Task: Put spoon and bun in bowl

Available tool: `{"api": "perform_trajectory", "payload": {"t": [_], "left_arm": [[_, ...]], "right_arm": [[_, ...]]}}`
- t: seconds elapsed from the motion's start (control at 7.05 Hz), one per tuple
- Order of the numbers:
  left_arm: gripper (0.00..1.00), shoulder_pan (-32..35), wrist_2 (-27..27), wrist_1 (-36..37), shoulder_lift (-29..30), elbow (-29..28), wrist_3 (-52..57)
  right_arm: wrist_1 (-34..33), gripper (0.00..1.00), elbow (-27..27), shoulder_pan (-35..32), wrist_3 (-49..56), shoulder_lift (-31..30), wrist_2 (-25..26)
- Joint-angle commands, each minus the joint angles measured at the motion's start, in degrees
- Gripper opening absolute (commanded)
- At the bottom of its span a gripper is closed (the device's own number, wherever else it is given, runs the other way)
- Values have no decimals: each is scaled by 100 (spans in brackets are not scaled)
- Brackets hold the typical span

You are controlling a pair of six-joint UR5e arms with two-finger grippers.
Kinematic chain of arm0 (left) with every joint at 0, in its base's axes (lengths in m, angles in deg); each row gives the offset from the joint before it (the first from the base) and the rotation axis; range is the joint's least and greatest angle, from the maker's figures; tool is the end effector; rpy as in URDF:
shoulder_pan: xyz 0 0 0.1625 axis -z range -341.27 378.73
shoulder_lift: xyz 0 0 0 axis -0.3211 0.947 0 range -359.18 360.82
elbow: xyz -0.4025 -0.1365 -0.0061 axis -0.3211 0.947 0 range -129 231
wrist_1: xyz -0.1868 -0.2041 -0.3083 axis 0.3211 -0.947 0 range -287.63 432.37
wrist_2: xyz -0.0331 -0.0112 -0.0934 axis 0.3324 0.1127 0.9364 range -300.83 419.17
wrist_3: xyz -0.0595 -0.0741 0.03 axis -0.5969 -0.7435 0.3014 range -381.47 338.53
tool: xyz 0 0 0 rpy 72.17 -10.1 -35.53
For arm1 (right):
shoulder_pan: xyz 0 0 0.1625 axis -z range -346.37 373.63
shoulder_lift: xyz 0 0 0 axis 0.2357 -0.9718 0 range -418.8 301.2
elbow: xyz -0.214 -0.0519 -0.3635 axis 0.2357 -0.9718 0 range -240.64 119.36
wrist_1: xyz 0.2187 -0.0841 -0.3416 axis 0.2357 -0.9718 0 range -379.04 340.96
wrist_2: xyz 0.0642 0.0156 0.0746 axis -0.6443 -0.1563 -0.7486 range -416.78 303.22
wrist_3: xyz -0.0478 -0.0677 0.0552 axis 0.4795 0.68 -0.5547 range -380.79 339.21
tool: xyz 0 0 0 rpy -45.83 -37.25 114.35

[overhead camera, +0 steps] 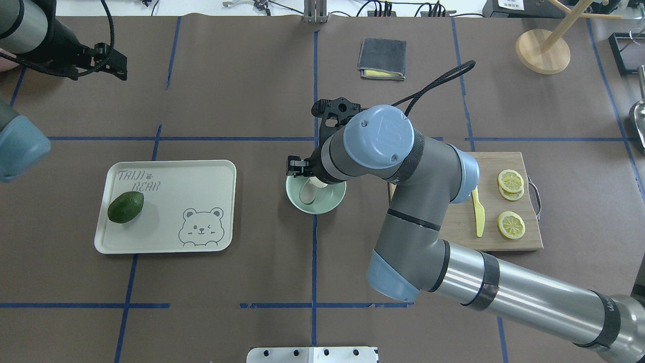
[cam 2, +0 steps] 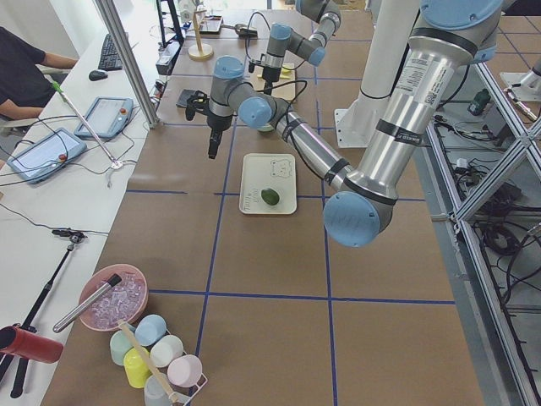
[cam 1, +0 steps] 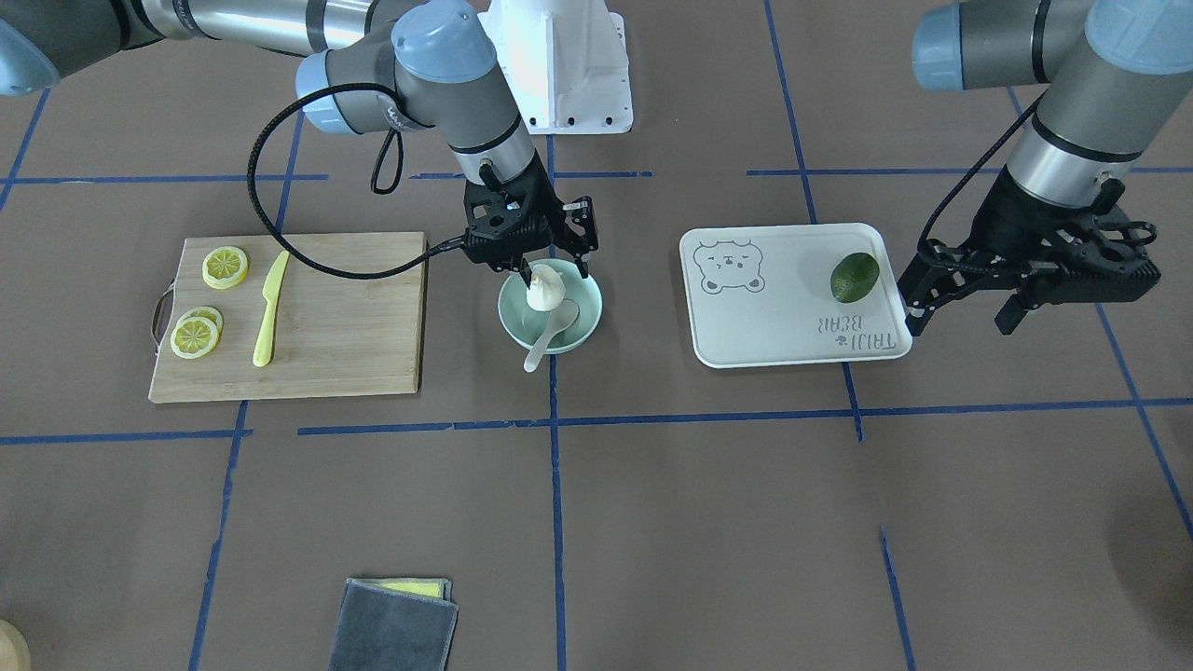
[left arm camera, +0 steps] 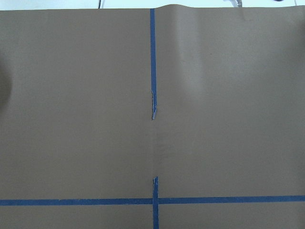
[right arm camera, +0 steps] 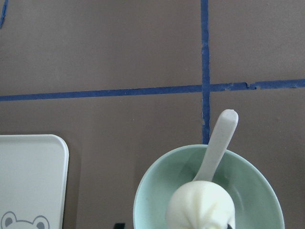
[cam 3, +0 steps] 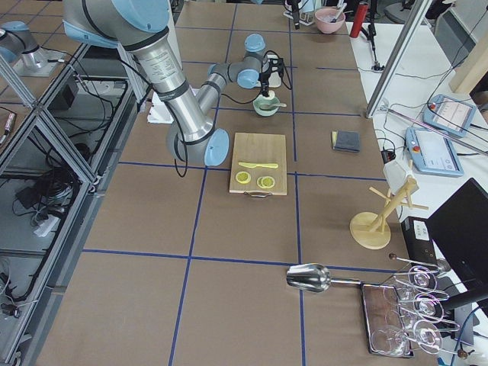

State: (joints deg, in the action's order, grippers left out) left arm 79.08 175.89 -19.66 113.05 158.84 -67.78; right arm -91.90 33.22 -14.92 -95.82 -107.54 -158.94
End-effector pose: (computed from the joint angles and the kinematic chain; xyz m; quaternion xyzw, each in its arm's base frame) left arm 0.2173 -0.5606 0.3027 0.1427 0.3850 -0.0494 0.9105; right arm -0.5520 -0.4282 0.1613 0.1064 -0.5110 0.0462 0.8517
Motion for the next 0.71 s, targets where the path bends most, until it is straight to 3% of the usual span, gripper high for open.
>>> {"api": "perform_trajectory", "payload": {"t": [0.0,0.28,0.43,0.57], "left_arm": [[100,3,0,0,-8,-9,7],[100,3,-9,0,-16,-9,7],[100,3,0,0,-16,-27,7],[100,11,-9,0,-16,-53,16]], "right_arm": [[0,76,-270,86,-152,267,169],[0,87,-298,105,-161,269,179],[0,100,-272,105,-187,269,179],[-52,100,-150,96,-188,269,170]]}}
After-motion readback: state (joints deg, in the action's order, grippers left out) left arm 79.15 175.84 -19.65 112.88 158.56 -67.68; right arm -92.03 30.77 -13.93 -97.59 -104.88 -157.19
